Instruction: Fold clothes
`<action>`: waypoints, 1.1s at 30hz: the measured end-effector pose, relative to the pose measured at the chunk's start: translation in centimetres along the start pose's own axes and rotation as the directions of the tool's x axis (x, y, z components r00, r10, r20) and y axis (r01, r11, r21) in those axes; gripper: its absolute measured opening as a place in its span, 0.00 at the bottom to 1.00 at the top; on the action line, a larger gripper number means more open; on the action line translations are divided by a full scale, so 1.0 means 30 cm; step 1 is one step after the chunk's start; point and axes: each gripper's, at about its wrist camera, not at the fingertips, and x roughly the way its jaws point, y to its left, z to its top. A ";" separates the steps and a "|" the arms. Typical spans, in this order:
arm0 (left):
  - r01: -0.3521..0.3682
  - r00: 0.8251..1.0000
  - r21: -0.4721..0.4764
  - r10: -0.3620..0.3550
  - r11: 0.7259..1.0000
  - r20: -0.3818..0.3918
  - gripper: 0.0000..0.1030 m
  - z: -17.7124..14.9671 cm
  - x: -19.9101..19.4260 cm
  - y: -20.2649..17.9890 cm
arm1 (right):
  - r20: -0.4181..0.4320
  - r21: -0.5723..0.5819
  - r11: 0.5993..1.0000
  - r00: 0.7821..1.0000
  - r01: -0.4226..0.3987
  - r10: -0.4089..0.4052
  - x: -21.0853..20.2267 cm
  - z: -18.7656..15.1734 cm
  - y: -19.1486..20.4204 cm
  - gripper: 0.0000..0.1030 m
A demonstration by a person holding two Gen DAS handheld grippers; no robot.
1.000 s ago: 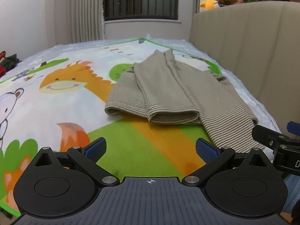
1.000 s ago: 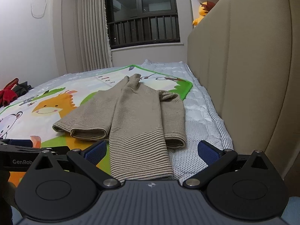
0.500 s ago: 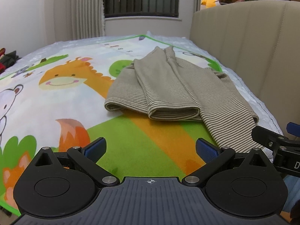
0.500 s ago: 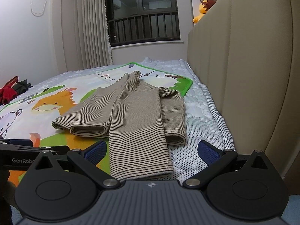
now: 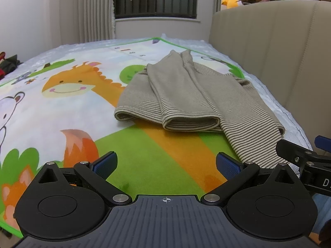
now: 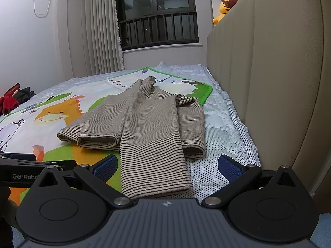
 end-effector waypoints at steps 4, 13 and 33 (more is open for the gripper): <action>0.003 1.000 -0.001 -0.003 1.000 -0.003 1.00 -0.005 0.001 0.000 | -0.004 0.002 1.000 1.000 -0.001 0.001 0.002 -0.008 0.000 1.00; -0.001 1.000 -0.009 0.001 1.000 -0.002 1.00 -0.006 0.003 0.008 | -0.003 0.011 1.000 1.000 0.005 -0.005 -0.002 -0.013 -0.010 1.00; 0.002 1.000 -0.004 -0.002 1.000 -0.008 1.00 -0.014 -0.001 0.003 | -0.010 0.010 1.000 1.000 0.002 -0.002 0.000 -0.018 -0.015 1.00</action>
